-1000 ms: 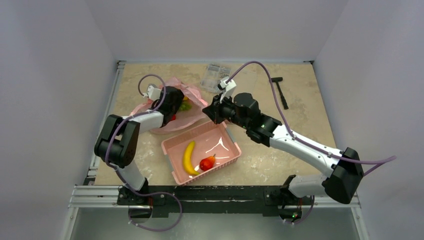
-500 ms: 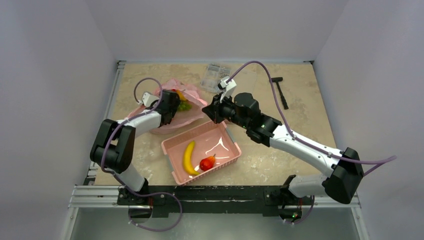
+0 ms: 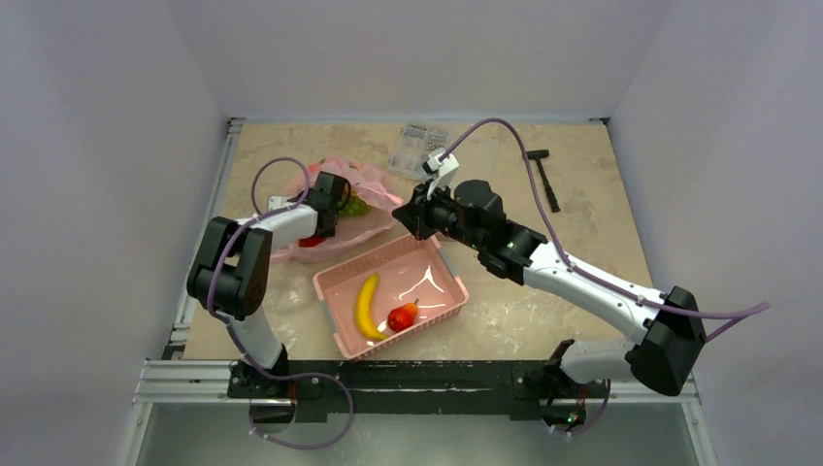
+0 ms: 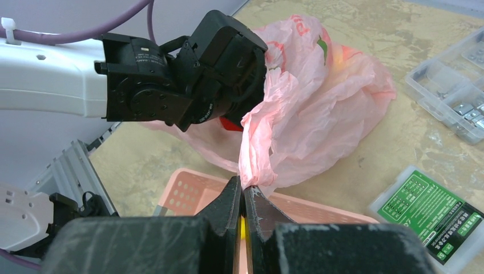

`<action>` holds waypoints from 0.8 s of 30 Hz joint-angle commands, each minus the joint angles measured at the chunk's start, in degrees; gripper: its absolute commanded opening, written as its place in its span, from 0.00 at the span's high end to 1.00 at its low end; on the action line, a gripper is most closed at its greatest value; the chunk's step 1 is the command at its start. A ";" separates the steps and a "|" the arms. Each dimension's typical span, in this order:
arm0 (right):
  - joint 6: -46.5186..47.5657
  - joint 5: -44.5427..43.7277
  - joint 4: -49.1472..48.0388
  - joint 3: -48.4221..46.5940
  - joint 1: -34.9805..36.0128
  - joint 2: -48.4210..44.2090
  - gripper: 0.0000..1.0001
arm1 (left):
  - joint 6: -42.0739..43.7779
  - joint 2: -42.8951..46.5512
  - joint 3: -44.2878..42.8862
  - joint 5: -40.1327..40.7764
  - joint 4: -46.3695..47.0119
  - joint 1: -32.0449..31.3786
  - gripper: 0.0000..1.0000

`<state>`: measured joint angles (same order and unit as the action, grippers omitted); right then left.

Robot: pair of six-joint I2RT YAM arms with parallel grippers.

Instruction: Take the fake fruits out of the plastic bag

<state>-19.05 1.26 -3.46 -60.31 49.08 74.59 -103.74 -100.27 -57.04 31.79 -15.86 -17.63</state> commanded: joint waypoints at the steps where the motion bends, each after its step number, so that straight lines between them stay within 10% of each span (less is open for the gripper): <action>1: 0.19 0.85 -0.75 -2.47 0.15 -1.98 1.00 | -4.36 -1.05 -0.87 3.81 -0.19 0.87 0.54; 13: 0.30 1.04 -2.30 -0.93 0.12 -0.90 1.00 | 12.05 7.17 8.95 -0.50 20.63 1.61 1.00; 24: 0.28 1.21 -3.31 0.23 0.14 -0.38 1.00 | 24.55 20.78 17.99 -5.39 27.07 1.63 1.00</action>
<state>-19.05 1.69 -4.34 -60.12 49.08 74.61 -85.36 -84.60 -41.23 27.42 6.07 -16.49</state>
